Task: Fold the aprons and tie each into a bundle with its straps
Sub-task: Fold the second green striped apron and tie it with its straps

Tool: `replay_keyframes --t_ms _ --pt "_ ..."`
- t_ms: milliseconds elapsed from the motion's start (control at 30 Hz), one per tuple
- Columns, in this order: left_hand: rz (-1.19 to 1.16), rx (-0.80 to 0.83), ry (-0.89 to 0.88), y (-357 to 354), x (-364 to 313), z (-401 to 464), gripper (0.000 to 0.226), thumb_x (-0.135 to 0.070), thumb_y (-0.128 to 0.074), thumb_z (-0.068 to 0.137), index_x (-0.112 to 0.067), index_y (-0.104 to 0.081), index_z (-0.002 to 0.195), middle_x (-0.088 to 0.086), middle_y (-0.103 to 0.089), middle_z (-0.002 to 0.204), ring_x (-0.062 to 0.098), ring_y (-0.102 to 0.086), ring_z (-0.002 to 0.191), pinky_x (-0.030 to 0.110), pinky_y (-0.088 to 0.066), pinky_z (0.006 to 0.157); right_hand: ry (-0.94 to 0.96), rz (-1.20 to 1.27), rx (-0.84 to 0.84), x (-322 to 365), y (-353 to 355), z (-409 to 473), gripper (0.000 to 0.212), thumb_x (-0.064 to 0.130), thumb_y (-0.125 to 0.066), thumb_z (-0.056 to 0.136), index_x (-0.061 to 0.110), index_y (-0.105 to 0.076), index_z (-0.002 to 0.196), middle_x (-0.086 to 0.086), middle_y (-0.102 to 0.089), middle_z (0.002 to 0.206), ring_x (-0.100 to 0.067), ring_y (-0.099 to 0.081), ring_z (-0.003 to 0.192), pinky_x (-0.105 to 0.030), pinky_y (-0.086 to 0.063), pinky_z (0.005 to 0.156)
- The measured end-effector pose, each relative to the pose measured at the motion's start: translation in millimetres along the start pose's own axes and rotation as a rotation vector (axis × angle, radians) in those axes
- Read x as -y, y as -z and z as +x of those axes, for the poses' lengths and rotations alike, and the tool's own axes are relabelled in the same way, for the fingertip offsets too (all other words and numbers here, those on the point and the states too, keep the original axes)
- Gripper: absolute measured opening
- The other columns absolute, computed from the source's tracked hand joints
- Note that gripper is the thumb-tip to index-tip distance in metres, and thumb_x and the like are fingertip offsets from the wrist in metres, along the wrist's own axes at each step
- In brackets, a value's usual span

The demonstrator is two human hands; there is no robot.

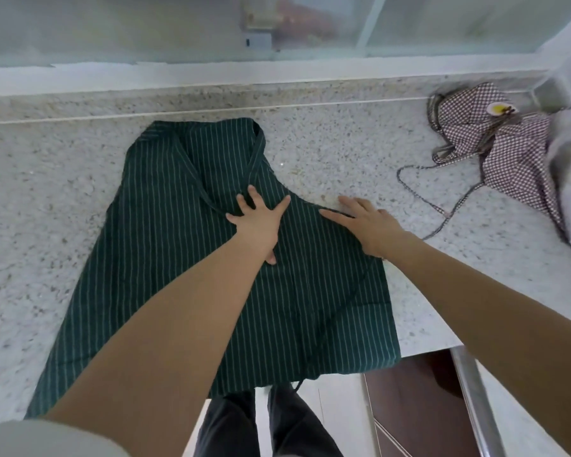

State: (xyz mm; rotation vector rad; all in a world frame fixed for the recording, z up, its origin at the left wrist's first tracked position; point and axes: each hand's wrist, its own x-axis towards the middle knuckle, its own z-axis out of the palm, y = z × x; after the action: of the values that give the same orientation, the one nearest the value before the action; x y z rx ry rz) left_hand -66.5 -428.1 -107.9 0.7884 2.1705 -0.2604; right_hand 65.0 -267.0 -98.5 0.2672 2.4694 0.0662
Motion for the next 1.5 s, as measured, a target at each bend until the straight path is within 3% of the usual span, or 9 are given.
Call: replay_keyframes --t_ms 267,467,633,800,900,967,1033,1200,1500 --pt "0.014 0.019 0.049 3 -8 2 0.140 -0.022 -0.089 0.057 -0.046 0.020 0.142 0.022 0.036 0.146 0.045 0.018 0.139 0.068 -0.012 0.107 -0.460 -0.060 -0.184 -49 13 -13 0.056 0.003 -0.059 0.084 0.015 -0.042 0.135 -0.016 -0.023 0.145 -0.029 -0.029 0.131 -0.040 -0.039 0.097" --pt "0.006 0.000 0.054 2 -8 3 0.139 -0.020 -0.089 0.057 -0.047 0.018 0.142 0.022 0.035 0.147 0.044 0.017 0.139 0.067 -0.012 0.107 -0.583 0.721 -0.348 -47 17 -1 0.023 -0.003 -0.041 0.092 -0.005 -0.055 0.110 -0.025 -0.062 0.104 -0.036 -0.064 0.090 -0.040 -0.055 0.076" --pt "0.031 -0.005 0.064 2 -10 3 0.140 -0.020 -0.089 0.058 -0.046 0.020 0.142 0.023 0.033 0.147 0.045 0.015 0.140 0.067 -0.014 0.107 -0.649 1.405 -0.277 -47 33 -8 0.010 0.005 -0.051 0.095 -0.001 -0.059 0.093 -0.014 -0.063 0.066 -0.012 -0.060 0.037 -0.024 -0.054 0.043" --pt "0.063 -0.009 0.078 2 -13 5 0.142 -0.020 -0.089 0.058 -0.044 0.024 0.141 0.025 0.033 0.147 0.046 0.013 0.140 0.066 -0.016 0.108 -0.448 0.969 -0.305 -53 28 -7 0.018 0.010 -0.059 0.090 0.007 -0.061 0.108 -0.010 -0.059 0.111 -0.024 -0.059 0.093 -0.030 -0.049 0.071" --pt "0.073 -0.022 0.078 2 -13 4 0.143 -0.020 -0.089 0.057 -0.044 0.024 0.141 0.025 0.031 0.147 0.046 0.012 0.140 0.066 -0.017 0.108 -0.232 0.466 -0.324 -59 26 -7 0.043 0.000 -0.054 0.088 0.016 -0.054 0.128 -0.005 -0.028 0.152 -0.027 -0.025 0.139 -0.035 -0.025 0.113" --pt "0.079 -0.024 0.078 2 -13 4 0.142 -0.019 -0.089 0.057 -0.044 0.023 0.141 0.025 0.031 0.148 0.046 0.011 0.140 0.066 -0.017 0.108 -0.165 0.146 -0.256 -61 30 -9 0.056 -0.003 -0.052 0.087 0.023 -0.046 0.136 0.001 -0.008 0.158 -0.028 -0.006 0.145 -0.044 -0.010 0.118" --pt "0.080 -0.021 0.081 3 -13 5 0.142 -0.019 -0.089 0.058 -0.043 0.023 0.142 0.026 0.031 0.147 0.047 0.011 0.140 0.066 -0.017 0.108 -0.181 0.023 -0.179 -58 32 -11 0.070 -0.007 -0.052 0.085 0.027 -0.034 0.143 0.002 0.002 0.159 -0.031 -0.014 0.143 -0.046 -0.026 0.112" --pt "0.114 -0.044 0.055 2 -13 2 0.141 -0.025 -0.089 0.057 -0.042 0.022 0.143 0.026 0.028 0.149 0.048 0.008 0.140 0.063 -0.017 0.109 -0.221 0.196 -0.235 -19 29 -12 0.067 -0.001 -0.055 0.085 0.019 -0.030 0.144 -0.012 -0.029 0.145 -0.029 -0.047 0.120 -0.035 -0.051 0.081" --pt "-0.030 -0.361 -0.171 -31 57 -34 0.092 -0.040 -0.071 0.079 -0.025 -0.013 0.149 0.009 0.009 0.158 0.024 0.010 0.145 0.050 -0.004 0.115 0.231 0.631 -0.141 99 42 13 0.065 0.011 -0.056 0.091 0.021 -0.025 0.147 -0.013 -0.036 0.140 -0.025 -0.045 0.123 -0.030 -0.037 0.101"
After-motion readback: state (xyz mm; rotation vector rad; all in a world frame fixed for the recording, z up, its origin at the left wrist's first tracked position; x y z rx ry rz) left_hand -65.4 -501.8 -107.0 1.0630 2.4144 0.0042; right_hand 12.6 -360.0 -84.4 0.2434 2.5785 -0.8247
